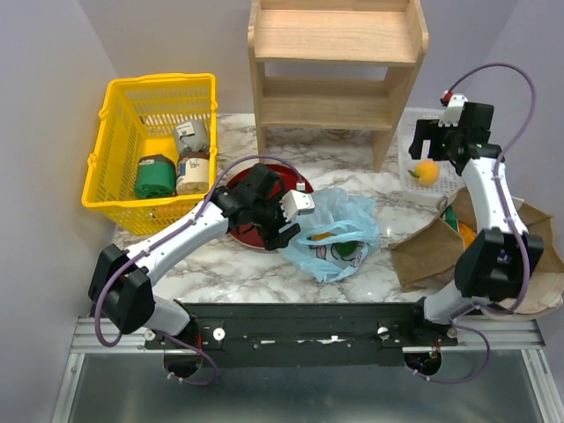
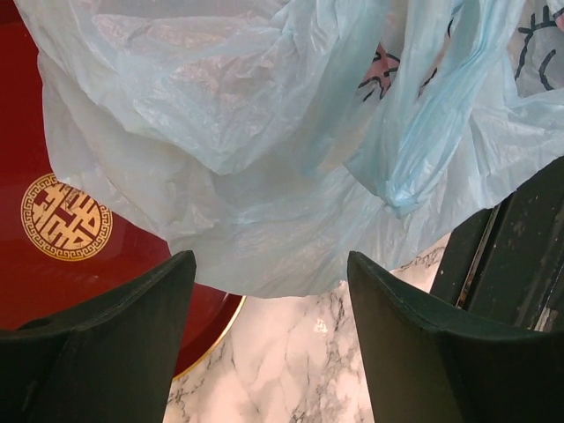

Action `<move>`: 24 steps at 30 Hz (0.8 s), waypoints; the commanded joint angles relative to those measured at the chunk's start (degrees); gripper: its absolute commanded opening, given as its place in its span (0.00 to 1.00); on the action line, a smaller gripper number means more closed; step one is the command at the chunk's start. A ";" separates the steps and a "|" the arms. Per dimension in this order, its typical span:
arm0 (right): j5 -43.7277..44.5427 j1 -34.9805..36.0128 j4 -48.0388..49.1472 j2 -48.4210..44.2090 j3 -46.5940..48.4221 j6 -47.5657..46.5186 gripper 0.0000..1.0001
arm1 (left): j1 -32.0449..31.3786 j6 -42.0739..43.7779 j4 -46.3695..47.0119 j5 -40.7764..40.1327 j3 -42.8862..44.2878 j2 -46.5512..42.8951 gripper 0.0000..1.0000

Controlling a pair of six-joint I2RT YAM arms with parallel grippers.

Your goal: Untie the knot of the grocery bags and take out the mixed food

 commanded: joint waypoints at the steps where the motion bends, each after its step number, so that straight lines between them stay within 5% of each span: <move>1: -14.69 1.07 0.11 -13.66 -2.92 2.81 0.99 | 0.24 -0.28 -0.50 -0.35 2.07 1.40 0.79; 6: -23.31 20.21 -5.07 -28.16 -11.70 -14.72 0.92 | 0.24 -1.69 0.29 0.88 2.95 2.81 0.79; 9: -24.02 31.38 -7.26 -34.50 -18.48 -18.10 0.76 | 0.24 -2.65 0.73 1.85 3.65 3.60 0.79; 14: -27.64 41.04 -16.92 -36.27 -23.14 -31.35 0.34 | 0.15 -2.57 0.99 2.11 5.14 4.22 0.79; 18: -22.46 48.97 -24.14 -35.40 -26.66 -44.55 0.27 | -0.12 -3.00 1.43 2.37 7.60 5.80 0.79; 22: -18.60 52.58 -21.09 -31.97 -28.32 -45.89 0.27 | -0.12 -3.62 1.52 2.55 9.54 7.38 0.80; 24: -8.46 52.76 -10.61 -29.43 -30.78 -38.83 0.26 | -0.11 -3.89 1.43 2.20 9.80 7.73 0.80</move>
